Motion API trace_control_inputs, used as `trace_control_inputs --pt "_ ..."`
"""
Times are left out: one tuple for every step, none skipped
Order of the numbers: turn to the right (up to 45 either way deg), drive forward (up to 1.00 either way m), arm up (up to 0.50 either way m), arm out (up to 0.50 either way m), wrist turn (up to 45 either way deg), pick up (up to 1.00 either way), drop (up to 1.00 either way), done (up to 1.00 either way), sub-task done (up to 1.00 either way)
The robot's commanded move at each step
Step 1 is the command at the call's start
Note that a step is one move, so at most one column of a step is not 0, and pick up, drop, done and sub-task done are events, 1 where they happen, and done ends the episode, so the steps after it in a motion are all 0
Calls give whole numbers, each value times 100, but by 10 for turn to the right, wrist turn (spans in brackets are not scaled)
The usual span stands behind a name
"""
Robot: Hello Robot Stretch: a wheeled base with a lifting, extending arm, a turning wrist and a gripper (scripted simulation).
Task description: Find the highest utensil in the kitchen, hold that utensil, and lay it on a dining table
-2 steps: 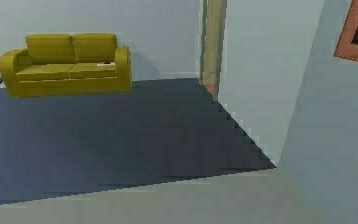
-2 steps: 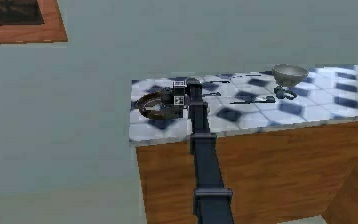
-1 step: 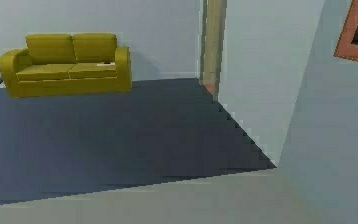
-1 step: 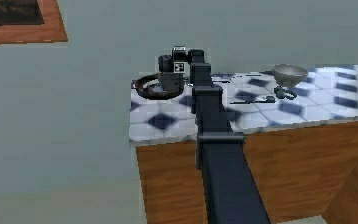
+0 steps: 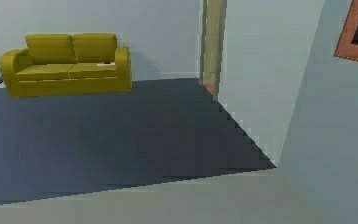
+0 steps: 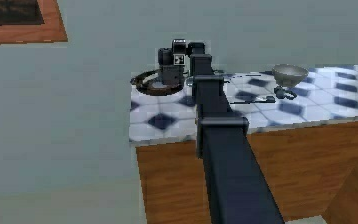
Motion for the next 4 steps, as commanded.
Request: trace_control_inputs --pt "0 0 0 0 -450 0 0 0 0" --pt "0 0 0 0 -450 0 0 0 0" --pt "0 0 0 0 -240 0 0 0 0" --pt "0 0 0 -44 0 0 0 0 0"
